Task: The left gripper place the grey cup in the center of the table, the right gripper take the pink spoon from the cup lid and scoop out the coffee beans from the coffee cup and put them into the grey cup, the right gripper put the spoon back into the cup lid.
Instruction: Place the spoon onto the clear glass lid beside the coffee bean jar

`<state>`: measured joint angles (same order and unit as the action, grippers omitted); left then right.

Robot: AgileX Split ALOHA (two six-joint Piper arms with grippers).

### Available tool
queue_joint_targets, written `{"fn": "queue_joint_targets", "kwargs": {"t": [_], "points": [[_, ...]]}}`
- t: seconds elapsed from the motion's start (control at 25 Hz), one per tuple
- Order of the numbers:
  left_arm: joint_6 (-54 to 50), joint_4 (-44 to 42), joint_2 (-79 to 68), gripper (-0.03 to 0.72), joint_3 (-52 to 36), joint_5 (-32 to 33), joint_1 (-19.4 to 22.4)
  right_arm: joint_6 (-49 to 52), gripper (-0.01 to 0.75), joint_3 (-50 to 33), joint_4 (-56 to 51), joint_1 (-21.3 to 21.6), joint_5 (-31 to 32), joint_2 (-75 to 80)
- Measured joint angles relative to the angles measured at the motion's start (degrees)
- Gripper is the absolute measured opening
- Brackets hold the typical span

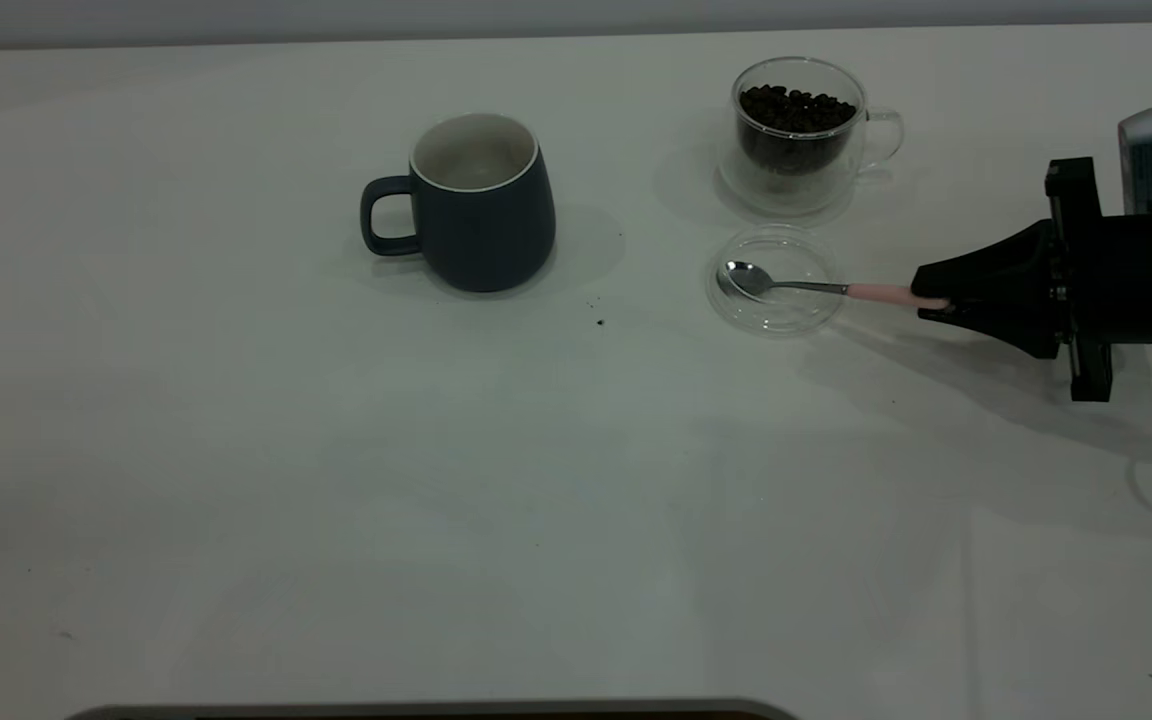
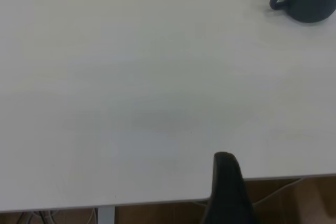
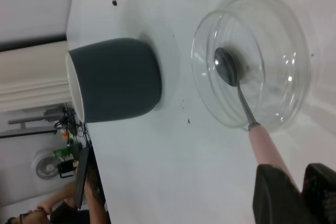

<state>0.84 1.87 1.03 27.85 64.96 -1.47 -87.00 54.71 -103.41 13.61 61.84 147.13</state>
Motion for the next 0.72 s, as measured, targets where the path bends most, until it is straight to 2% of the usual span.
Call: {"fn": "queue_joint_targets", "kwargs": {"t": [0.4, 0.72], "points": [[0.0, 0.0, 0.0, 0.565, 0.0, 0.0, 0.0, -2.5, 0.114, 2.3, 0.0, 0.0, 3.5, 4.0], [0.0, 0.0, 0.0, 0.565, 0.0, 0.0, 0.0, -3.1, 0.119, 2.4, 0.0, 0.0, 3.5, 4.0]]}}
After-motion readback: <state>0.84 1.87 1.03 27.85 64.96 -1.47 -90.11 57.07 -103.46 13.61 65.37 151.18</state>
